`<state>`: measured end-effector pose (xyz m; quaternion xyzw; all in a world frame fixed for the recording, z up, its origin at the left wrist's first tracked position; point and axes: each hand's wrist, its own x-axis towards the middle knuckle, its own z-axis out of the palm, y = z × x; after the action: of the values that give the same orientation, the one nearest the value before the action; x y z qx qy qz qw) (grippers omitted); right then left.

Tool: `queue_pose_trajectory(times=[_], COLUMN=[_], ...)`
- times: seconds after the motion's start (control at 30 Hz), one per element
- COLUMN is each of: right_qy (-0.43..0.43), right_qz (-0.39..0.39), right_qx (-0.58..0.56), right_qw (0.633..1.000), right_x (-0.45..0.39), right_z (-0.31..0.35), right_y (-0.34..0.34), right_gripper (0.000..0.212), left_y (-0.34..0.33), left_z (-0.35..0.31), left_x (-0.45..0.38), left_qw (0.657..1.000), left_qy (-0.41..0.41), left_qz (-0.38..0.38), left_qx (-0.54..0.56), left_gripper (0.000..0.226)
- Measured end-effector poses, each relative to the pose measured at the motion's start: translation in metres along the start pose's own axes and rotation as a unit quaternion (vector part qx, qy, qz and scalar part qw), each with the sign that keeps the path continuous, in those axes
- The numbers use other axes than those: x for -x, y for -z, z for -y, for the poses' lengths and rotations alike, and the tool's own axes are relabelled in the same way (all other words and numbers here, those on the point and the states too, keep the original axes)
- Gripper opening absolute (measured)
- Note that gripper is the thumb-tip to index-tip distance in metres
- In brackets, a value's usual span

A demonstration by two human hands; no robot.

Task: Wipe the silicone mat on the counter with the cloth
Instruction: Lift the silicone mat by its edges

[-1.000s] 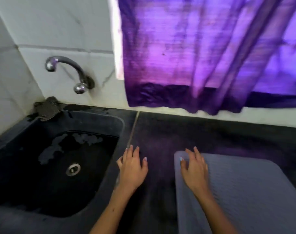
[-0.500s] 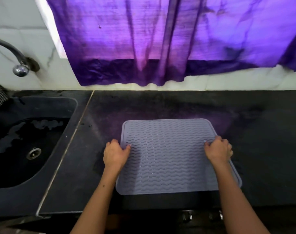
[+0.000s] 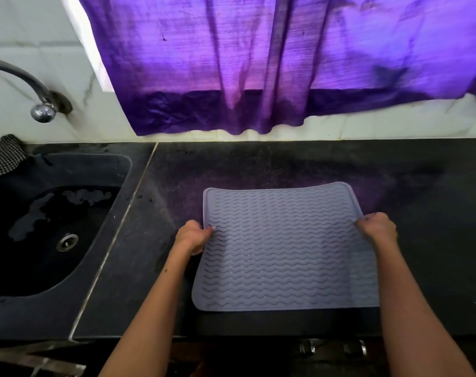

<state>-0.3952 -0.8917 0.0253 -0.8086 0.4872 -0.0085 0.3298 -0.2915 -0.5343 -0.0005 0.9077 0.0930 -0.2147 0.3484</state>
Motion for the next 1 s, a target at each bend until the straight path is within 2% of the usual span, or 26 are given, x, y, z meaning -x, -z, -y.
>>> queue_pose_trajectory(times=[0.13, 0.2, 0.33, 0.5, 0.63, 0.8, 0.93, 1.0], right_qy=[0.051, 0.08, 0.134, 0.225, 0.323, 0.426, 0.466, 0.479], right_qz=[0.014, -0.004, 0.005, 0.031, 0.047, 0.083, 0.141, 0.159], right_qx=[-0.014, -0.033, -0.049, -0.039, -0.017, 0.069, 0.109, 0.128], right_qw=[0.998, 0.996, 0.99, 0.973, 0.945, 0.898, 0.867, 0.854], right_x=[0.003, 0.008, 0.019, 0.024, 0.021, 0.019, 0.017, 0.017], right_z=[0.008, 0.015, 0.049, 0.114, 0.177, 0.267, 0.332, 0.358], right_y=[0.009, 0.017, 0.037, 0.036, 0.009, -0.046, -0.097, -0.119], right_gripper=[0.02, 0.02, 0.025, 0.028, 0.025, 0.023, 0.022, 0.025], left_y=[0.005, 0.008, 0.015, 0.032, 0.049, 0.047, 0.034, 0.025], left_z=[0.005, 0.006, 0.002, 0.008, 0.024, 0.04, 0.038, 0.04], left_x=[0.002, 0.007, 0.02, 0.041, 0.062, 0.072, 0.076, 0.07], left_qw=[0.996, 0.991, 0.968, 0.931, 0.898, 0.844, 0.804, 0.797], left_qy=[-0.082, -0.108, -0.135, -0.109, -0.075, -0.049, -0.05, -0.028], left_qz=[0.013, 0.016, 0.017, -0.002, -0.025, -0.084, -0.1, -0.101], left_qx=[0.015, 0.077, 0.211, 0.348, 0.434, 0.527, 0.584, 0.595], left_gripper=[0.021, 0.013, 0.016, 0.018, 0.013, 0.029, 0.055, 0.065])
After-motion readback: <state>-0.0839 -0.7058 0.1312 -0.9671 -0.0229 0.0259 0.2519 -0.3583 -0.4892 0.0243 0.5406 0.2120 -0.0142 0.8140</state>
